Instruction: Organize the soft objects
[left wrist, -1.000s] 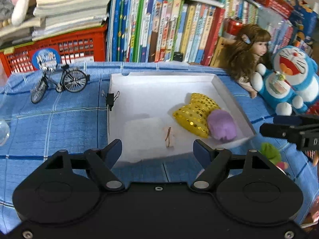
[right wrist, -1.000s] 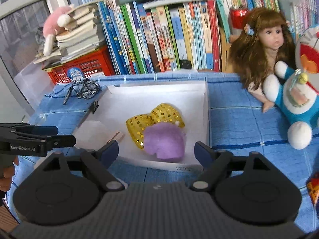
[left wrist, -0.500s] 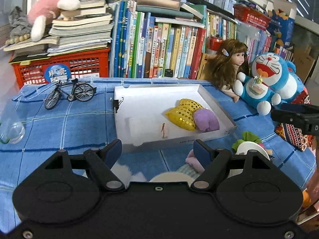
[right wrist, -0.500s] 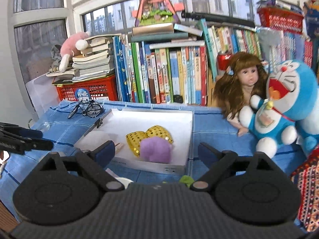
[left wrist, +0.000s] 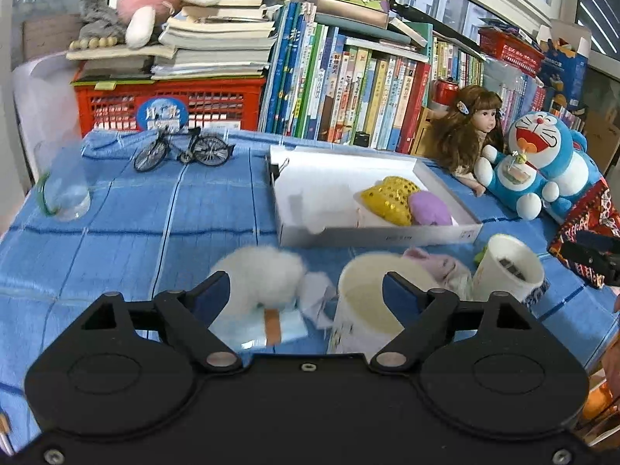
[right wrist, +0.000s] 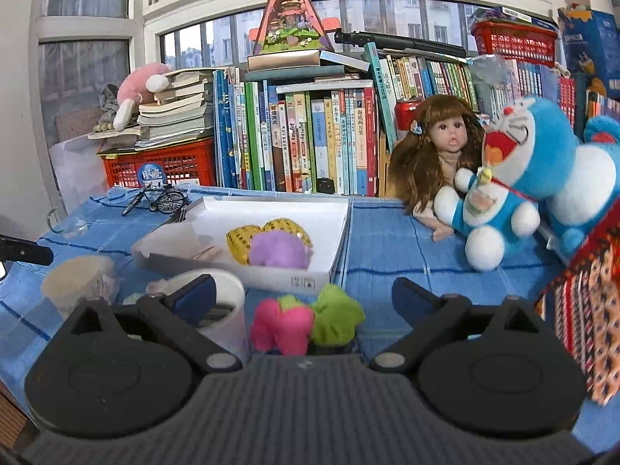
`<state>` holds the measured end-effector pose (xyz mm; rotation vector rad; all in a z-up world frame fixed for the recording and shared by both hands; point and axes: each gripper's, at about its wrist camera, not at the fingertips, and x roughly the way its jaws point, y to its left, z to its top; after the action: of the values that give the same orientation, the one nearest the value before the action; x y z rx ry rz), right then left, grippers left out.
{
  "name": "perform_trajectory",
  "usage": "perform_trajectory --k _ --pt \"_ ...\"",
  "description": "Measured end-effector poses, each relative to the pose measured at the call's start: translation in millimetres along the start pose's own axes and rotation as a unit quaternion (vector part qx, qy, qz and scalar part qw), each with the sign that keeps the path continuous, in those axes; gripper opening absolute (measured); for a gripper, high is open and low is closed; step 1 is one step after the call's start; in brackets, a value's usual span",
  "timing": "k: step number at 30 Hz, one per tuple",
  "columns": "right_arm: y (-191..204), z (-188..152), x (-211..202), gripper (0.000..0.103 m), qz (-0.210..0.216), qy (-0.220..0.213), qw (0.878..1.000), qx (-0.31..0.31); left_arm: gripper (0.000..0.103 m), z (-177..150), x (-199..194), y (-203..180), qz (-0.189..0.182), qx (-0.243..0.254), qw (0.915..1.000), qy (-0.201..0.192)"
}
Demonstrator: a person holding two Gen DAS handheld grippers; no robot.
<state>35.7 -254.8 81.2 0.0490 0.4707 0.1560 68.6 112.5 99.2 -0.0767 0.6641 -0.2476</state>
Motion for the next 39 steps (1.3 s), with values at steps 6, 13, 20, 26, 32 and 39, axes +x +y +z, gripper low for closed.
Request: perform_trajectory --k 6,13,20,26,32,39 --pt "-2.1 -37.0 5.3 0.103 -0.016 0.004 1.000 0.005 0.086 -31.7 -3.8 11.3 0.011 -0.020 0.9995 -0.020" --pt "-3.6 -50.4 13.1 0.103 -0.029 0.012 1.000 0.002 0.087 -35.4 -9.9 21.2 0.001 -0.050 0.9982 -0.034" --pt "-2.9 -51.3 15.4 0.103 -0.031 0.015 0.999 -0.005 0.087 -30.5 -12.7 19.8 0.010 -0.050 0.9976 -0.047" --pt "1.1 -54.0 20.1 0.100 -0.031 0.025 0.999 -0.023 0.085 -46.3 -1.7 35.2 0.055 -0.056 0.9967 -0.021" --pt "7.2 -60.3 29.6 0.098 -0.044 0.044 0.997 -0.042 0.082 -54.6 26.8 49.2 0.053 -0.100 0.9935 0.010" --pt "9.4 -59.9 39.8 0.098 -0.047 0.058 0.996 -0.055 0.081 -50.2 55.6 48.9 0.058 -0.115 0.9916 0.011"
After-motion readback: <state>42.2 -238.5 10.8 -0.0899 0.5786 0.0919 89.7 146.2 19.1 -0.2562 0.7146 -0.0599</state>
